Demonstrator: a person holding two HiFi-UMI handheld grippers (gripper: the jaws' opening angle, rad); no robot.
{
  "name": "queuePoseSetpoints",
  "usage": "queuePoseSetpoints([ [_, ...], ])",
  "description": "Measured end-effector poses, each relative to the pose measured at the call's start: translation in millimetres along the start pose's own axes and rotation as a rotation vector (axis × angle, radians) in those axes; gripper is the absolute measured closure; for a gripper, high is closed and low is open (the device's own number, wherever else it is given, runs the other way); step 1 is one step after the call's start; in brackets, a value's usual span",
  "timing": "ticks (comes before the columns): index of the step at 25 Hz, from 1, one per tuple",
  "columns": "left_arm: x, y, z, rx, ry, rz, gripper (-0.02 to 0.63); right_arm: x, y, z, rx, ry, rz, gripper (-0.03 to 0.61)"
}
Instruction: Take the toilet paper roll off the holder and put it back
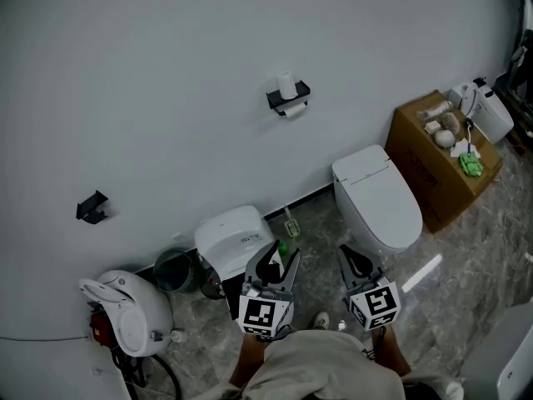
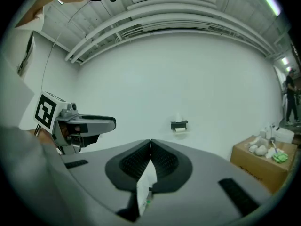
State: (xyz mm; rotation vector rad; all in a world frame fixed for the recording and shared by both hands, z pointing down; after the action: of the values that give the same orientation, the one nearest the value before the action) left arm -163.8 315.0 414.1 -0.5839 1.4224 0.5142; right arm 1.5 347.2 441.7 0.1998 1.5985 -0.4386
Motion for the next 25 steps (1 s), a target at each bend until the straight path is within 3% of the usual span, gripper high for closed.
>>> queuePoseSetpoints([
  [25,-3.9,-71.6,-16.4,-0.007,0.024,0.030,0.426,-3.8,-39.0,54.2,-0.023,0.024,-0.032,0.581],
])
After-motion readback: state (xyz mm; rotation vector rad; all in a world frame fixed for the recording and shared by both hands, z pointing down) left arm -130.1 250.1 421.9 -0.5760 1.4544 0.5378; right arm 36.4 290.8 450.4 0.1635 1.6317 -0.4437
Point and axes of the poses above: the fingertips, and each gripper's own axes: y backward along the fingers, z to its right, x out of its top, the point moved 5 cm from there along y, backward along the fingers, and after that the axes turned 4 degrees about y, right-handed, at the moved point
